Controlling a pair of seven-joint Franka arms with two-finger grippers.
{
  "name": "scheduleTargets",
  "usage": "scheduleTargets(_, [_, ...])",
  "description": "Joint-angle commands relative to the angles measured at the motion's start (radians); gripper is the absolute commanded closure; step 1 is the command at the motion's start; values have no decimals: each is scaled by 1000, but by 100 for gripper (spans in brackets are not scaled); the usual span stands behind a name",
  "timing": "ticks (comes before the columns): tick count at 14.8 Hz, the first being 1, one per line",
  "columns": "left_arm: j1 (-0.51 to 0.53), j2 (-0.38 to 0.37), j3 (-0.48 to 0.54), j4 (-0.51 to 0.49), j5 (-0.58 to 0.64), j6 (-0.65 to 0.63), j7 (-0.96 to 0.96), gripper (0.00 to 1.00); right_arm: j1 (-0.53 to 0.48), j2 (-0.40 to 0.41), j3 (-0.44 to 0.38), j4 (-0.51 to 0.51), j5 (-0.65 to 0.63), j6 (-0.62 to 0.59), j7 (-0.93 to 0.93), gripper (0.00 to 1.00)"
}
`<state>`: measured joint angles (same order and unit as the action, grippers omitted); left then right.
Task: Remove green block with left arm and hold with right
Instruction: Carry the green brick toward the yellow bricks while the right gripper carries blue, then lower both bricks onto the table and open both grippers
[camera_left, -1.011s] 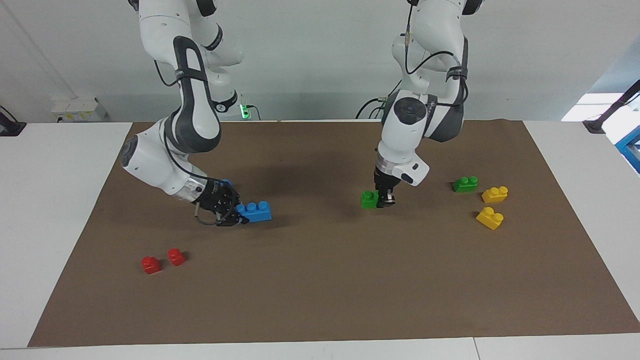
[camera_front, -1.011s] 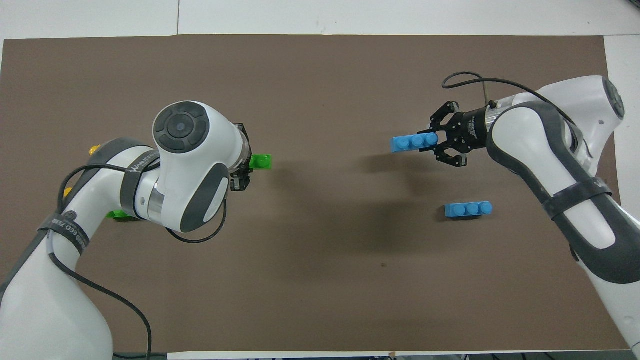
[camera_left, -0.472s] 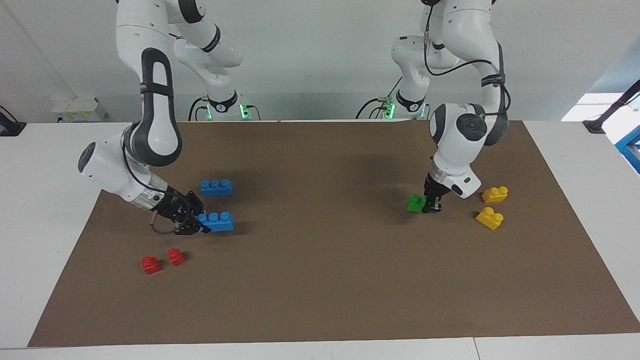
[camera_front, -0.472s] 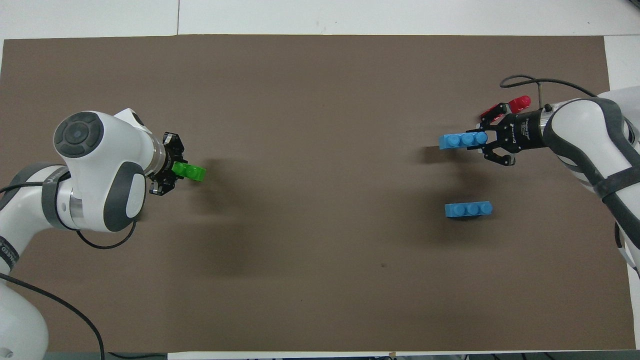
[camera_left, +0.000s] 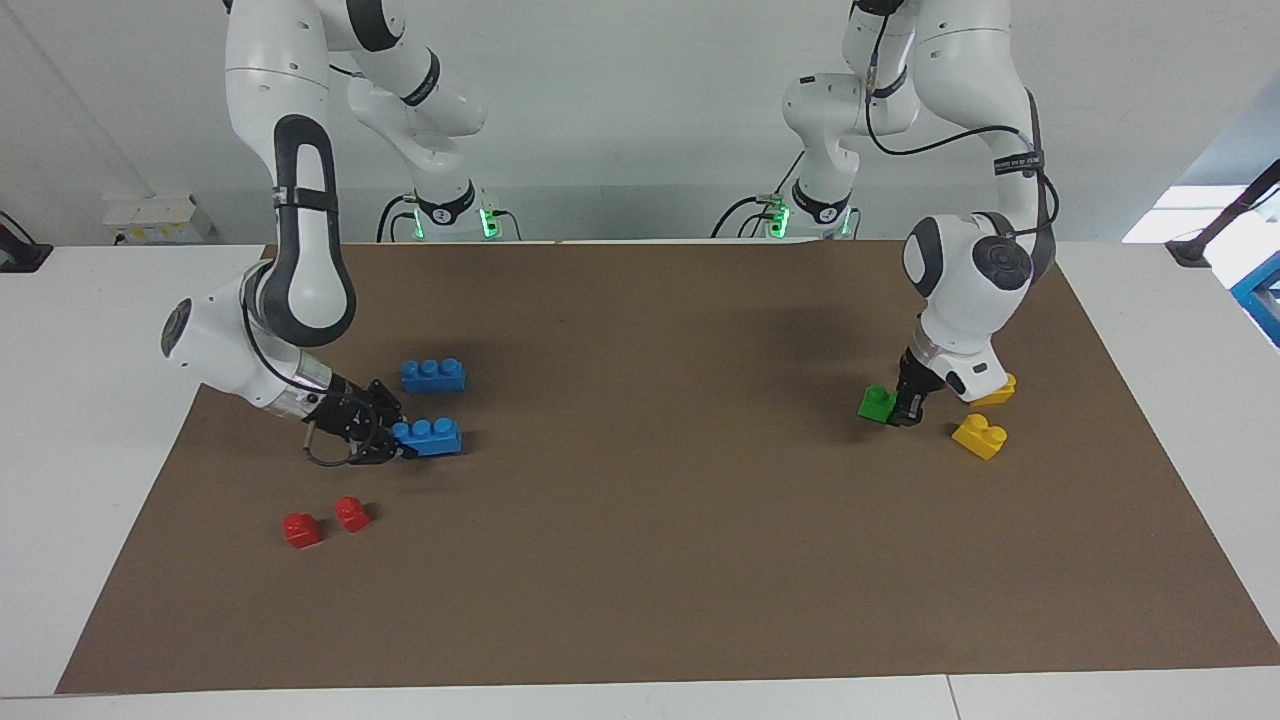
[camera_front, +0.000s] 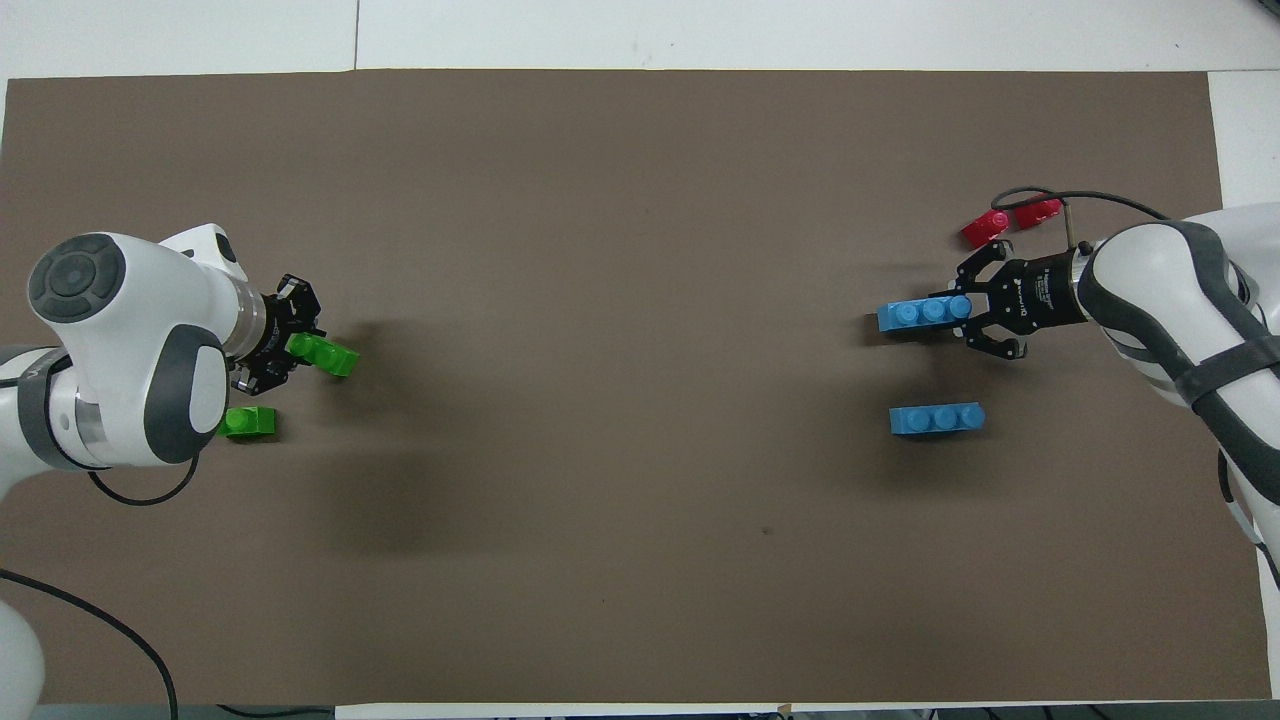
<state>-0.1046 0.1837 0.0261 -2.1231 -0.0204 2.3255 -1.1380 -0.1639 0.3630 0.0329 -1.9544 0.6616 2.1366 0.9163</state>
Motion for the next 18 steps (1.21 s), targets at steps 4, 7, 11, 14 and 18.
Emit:
scheduleTargets(4, [22,23,-9,-29,-6,86,52,100,-12,-47,12,-87,-14,48,-30,100])
scheduleTargets(7, [22,28,-9,-29,-6,86,75,100,-9,-47,12,-92,-14,54,-106,100])
scheduleTargets(11, [42,43,-9,-29,-6,89,139,100,-8,-45,12,-84,-26,58,-125,96])
scheduleTargets(14, [63,48,-9,-28,-6,87,233,100,6,-48,12,-61,-27,45,-109,7])
scheduleTargets(18, [62,62,-9,-28,-6,101,247,100,6,-82,10,26,-74,-70,-33,2])
